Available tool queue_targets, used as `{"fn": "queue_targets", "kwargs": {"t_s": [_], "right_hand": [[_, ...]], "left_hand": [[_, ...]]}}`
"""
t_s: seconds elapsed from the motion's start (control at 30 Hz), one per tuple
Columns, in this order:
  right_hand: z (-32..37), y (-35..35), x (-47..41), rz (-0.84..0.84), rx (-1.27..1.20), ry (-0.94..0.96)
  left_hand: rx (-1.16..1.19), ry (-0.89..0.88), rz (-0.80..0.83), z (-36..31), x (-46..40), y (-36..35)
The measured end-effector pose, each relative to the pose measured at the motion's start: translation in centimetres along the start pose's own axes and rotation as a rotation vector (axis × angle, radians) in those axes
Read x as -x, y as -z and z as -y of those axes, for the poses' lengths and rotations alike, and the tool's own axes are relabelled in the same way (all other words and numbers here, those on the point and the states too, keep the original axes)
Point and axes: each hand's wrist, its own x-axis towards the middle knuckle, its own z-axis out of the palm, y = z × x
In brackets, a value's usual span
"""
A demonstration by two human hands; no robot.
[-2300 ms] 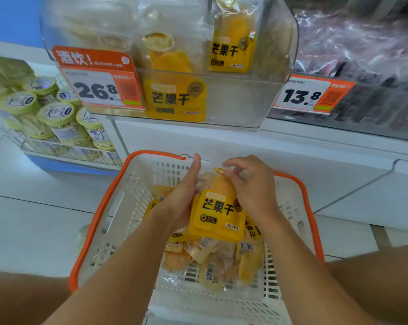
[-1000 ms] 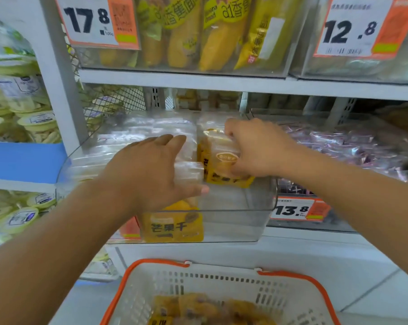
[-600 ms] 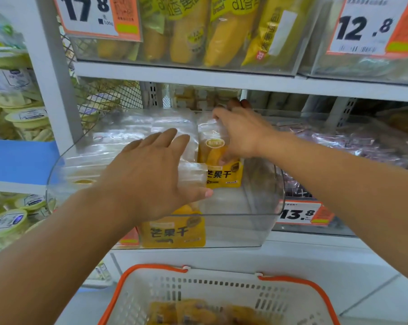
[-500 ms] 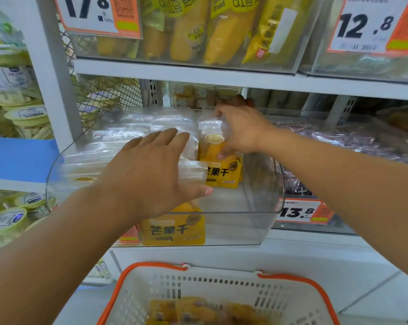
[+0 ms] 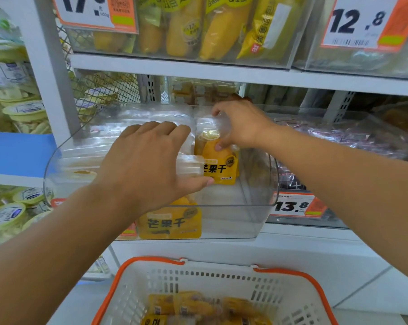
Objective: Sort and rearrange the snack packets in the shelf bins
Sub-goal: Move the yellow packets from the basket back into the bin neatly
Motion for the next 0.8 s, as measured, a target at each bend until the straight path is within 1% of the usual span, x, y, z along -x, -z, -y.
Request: {"fn": "queue_targets", "kwargs": {"t_s": [0.2, 0.33, 0.43, 0.53, 0.67, 0.73, 0.77, 0.8], "right_hand": [[-0.4, -0.6, -0.5, 0.022, -0.036, 0.015], [-1.0, -0.3, -0.7, -0.002, -0.229, -0.023], [-1.1, -0.1, -0.4, -0.031, -0.307, -0.015], [-0.7, -0.2, 0.0, -0.054, -0.316, 0.011], [-0.6, 0.1, 0.8, -0.072, -0.3, 0.034], [-0.2, 0.4, 2.2, -0.106, -0.258, 0.029], [0.1, 0.7, 3.5, -0.172, -0.241, 0.027], [0.5, 0.9, 5.4, -0.306, -0.244, 0.035]], "left_hand": [[0.007, -0.008, -0.015, -0.2, 0.1, 0.1], [0.044, -0.009, -0.033, 0.2, 0.3, -0.1], [0.041, -0.033, -0.045, 0.1, 0.5, 0.0], [0.053, -0.046, -0.051, 0.2, 0.7, 0.2], [0.07, -0.083, -0.098, 0.3, 0.7, -0.1], [0.073, -0.12, -0.151, 0.3, 0.9, -0.2], [0.089, -0.181, -0.228, 0.1, 1.1, -0.2], [0.114, -0.284, -0.343, -0.2, 1.5, 0.2]]}}
